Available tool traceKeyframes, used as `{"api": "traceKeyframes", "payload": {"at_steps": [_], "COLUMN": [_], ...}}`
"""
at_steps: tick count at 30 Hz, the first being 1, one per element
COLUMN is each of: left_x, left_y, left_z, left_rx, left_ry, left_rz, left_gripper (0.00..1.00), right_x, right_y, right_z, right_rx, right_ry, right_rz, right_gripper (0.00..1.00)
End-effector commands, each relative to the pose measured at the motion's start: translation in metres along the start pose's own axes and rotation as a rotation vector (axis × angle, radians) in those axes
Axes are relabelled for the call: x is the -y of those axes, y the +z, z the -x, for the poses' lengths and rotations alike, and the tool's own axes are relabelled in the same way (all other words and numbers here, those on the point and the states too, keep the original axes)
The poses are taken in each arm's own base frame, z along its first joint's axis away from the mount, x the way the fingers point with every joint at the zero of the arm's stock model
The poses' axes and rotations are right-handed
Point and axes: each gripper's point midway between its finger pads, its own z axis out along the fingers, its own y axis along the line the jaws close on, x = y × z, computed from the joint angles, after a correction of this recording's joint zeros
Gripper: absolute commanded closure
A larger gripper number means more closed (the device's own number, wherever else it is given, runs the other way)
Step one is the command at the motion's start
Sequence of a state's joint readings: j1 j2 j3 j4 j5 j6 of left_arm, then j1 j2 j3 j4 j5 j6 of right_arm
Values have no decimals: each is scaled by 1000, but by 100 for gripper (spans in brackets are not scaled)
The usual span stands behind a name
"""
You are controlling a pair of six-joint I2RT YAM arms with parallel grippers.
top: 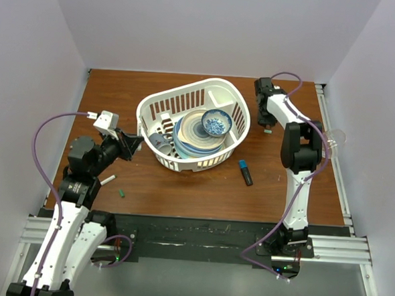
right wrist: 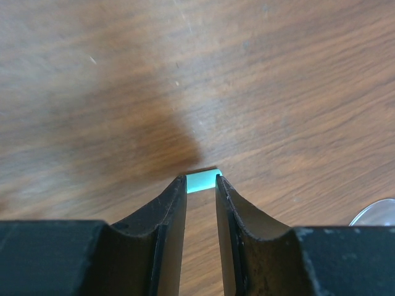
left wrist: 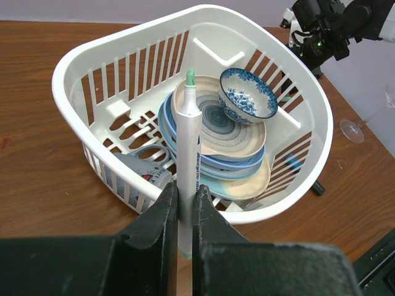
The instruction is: Insert the pens into the pen caps
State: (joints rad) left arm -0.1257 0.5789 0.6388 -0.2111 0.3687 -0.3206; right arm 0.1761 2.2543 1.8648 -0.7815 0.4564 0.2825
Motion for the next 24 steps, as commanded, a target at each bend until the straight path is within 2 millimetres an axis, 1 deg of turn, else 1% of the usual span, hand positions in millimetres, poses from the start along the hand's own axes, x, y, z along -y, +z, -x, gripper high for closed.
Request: {"api": "traceKeyframes", "payload": {"at_steps": [1,7,12,14,15,16,20,23,24], "left_x": [4,5,6,7,6,7,6,6,6], "left_y": [-3,-4,-5,-5,-5,-5,-4,-4,-4], "left_z": [16,18,18,18,18,18,17,17,16], "left_rx": [48,54,57,56,56,56,55,51,50], "left_ry": [42,46,46,46,44,44,42,41,41], "left_rz": [-6,-11,-12,-15,-13,-15,-14,-17,-16], "left_gripper": [100,100,100,100,100,100,100,100,100], "right_x": [10,12,16,19,20,20,23,20,19], "right_y": [-2,-1,-2,-7,-8,-13,-16,-12,-12], "right_z": [4,0,-13,-14,-18,-15,-18,-21,-19], "right_rx": [28,17,-19,-19,-26,-10,-7,-15,-12], "right_ry": [1,-11,-20,-19,-21,-15,-9,-17,-17], "right_rz": [-33,-35,-44,-44,-44,-38,-31,-27,-23], "right_gripper": [71,72,73,73,72,72,71,68,67]}}
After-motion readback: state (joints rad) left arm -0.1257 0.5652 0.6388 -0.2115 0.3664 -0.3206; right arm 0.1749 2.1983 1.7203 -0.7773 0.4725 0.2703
